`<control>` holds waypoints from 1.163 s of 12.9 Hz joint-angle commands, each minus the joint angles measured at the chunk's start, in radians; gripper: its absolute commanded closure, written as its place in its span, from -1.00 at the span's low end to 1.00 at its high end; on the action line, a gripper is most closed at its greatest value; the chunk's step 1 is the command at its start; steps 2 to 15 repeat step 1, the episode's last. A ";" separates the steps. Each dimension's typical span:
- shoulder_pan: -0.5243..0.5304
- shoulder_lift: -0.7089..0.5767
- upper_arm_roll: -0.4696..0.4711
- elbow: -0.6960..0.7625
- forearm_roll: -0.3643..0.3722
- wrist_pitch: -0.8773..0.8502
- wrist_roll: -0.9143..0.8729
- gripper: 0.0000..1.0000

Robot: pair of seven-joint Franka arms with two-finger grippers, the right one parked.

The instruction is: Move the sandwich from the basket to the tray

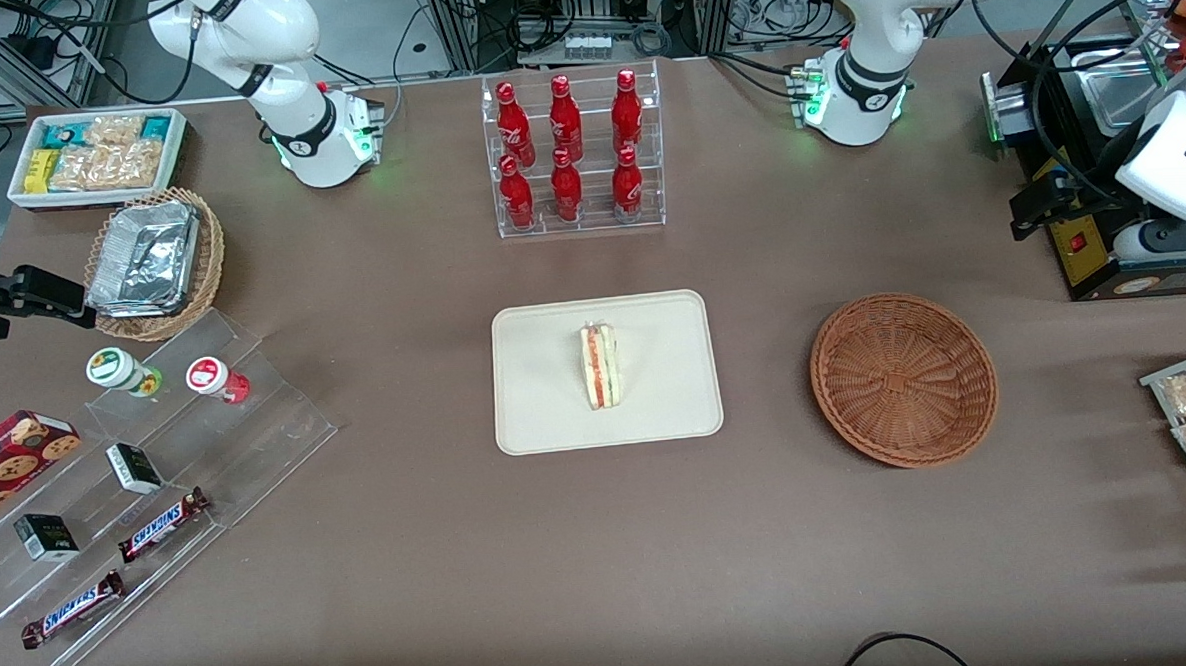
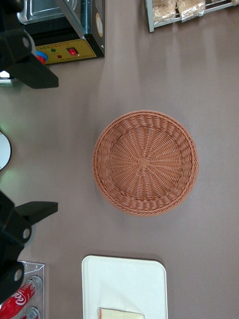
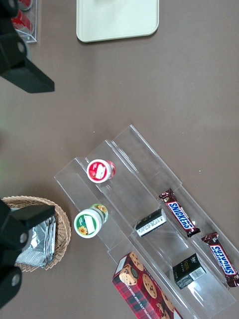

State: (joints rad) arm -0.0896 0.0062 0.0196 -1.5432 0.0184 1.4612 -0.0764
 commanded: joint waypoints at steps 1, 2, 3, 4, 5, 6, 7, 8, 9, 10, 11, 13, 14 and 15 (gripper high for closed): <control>0.011 0.023 -0.007 0.038 -0.008 -0.024 0.020 -0.99; 0.011 0.023 -0.007 0.038 -0.008 -0.024 0.020 -0.99; 0.011 0.023 -0.007 0.038 -0.008 -0.024 0.020 -0.99; 0.011 0.023 -0.007 0.038 -0.008 -0.024 0.020 -0.99; 0.011 0.023 -0.007 0.038 -0.008 -0.024 0.020 -0.99; 0.011 0.023 -0.007 0.038 -0.008 -0.024 0.020 -0.99; 0.011 0.023 -0.007 0.038 -0.008 -0.024 0.020 -0.99; 0.011 0.023 -0.007 0.038 -0.008 -0.024 0.020 -0.99; 0.011 0.023 -0.007 0.038 -0.008 -0.024 0.020 -0.99; 0.011 0.023 -0.007 0.038 -0.008 -0.024 0.020 -0.99; 0.011 0.023 -0.007 0.038 -0.008 -0.024 0.020 -0.99; 0.011 0.023 -0.007 0.038 -0.008 -0.024 0.020 -0.99; 0.011 0.023 -0.007 0.038 -0.008 -0.024 0.020 -0.99; 0.011 0.023 -0.007 0.038 -0.008 -0.024 0.020 -0.99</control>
